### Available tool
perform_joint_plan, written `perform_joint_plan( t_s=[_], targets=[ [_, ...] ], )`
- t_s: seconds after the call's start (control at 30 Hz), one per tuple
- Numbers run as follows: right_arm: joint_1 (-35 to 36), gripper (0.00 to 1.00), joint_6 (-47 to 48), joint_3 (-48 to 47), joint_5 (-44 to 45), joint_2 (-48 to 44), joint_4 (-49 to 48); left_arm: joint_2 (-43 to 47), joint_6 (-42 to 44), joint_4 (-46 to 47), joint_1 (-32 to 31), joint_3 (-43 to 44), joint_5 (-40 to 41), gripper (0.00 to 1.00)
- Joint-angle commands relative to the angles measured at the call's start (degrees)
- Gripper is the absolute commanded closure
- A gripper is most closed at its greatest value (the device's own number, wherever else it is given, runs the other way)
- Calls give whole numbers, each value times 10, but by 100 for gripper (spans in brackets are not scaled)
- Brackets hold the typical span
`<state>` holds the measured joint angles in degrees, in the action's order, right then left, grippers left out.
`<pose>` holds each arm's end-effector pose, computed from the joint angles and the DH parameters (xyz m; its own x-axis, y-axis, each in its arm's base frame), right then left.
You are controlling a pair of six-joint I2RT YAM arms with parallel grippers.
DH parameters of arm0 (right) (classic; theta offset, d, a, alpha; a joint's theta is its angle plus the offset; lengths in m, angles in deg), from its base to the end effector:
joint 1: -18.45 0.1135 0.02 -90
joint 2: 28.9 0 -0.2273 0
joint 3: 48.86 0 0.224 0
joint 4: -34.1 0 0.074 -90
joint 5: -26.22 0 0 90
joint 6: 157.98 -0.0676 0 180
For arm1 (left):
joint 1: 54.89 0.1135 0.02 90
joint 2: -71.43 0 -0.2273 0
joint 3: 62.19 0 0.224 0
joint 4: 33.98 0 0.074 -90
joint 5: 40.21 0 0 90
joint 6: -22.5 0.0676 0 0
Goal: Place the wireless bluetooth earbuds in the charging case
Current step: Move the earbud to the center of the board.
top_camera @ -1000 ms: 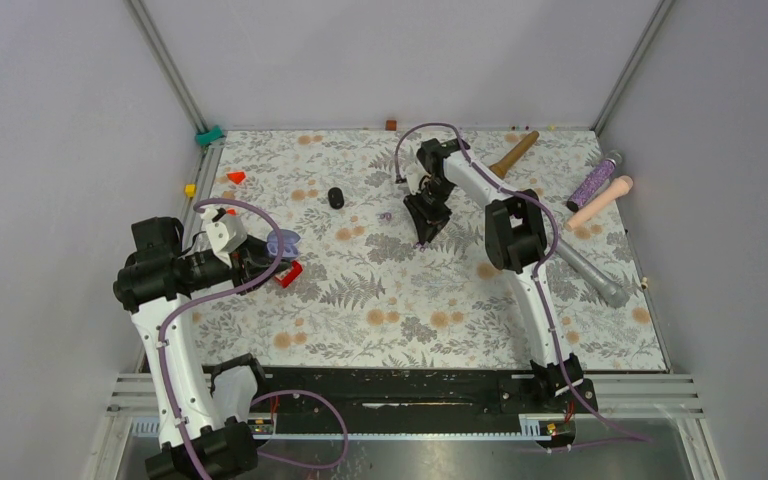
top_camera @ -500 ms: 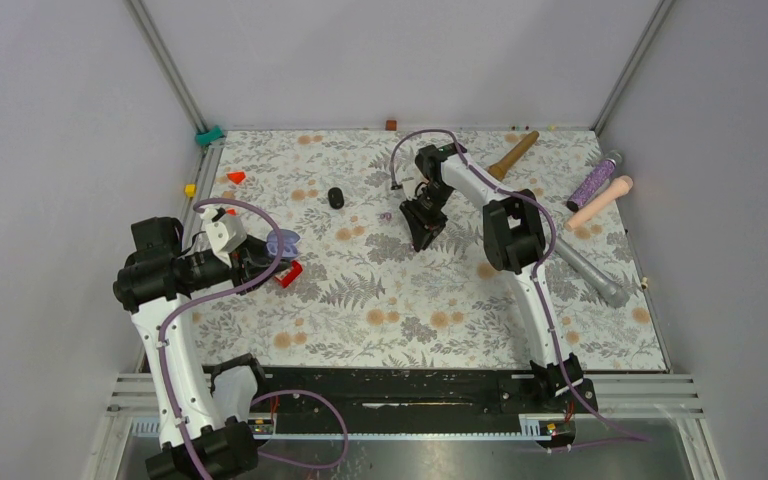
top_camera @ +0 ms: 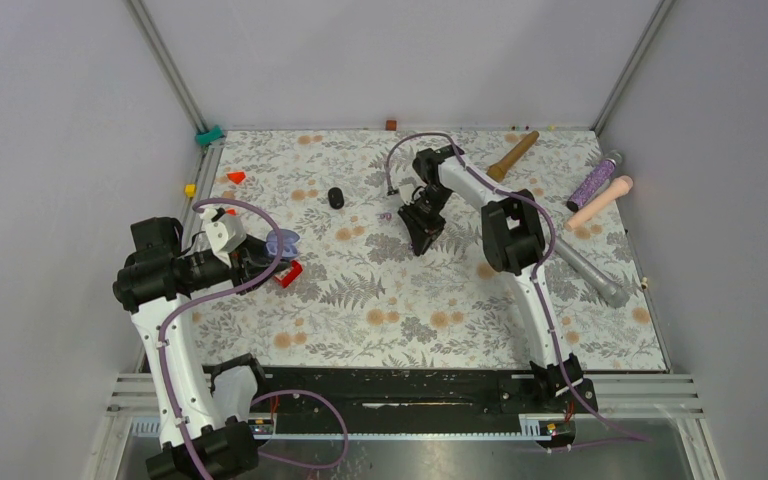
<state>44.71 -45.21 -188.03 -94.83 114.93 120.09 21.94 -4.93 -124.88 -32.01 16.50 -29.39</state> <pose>0.3659 0.2194 0.0975 -0.6822 -0.7063 -0.1892 -0.6917 0.5396 0.4799 0.1262 -0.0188 0.3193 -0.0577 0.1565 -0.9860 0.8840 0.4669 0.0224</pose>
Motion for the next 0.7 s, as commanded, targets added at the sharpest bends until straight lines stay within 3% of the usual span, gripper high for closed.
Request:
perform_joint_plan(
  t_s=[0.0,0.2,0.43,0.67],
  targets=[
    [6,68,19,-4,15,-70,6,5,17,5,4,-1,-33,100],
    [-5,69,13,-49,48,-71,3,7,17,5,5,-1,-34,100],
    [-4,67,16,-117,87,-1,25,6,17,5,5,-1,-34,100],
    [8,66,0,-88,135,-2,-8,4,18,6,6,-1,-35,100]
  ],
)
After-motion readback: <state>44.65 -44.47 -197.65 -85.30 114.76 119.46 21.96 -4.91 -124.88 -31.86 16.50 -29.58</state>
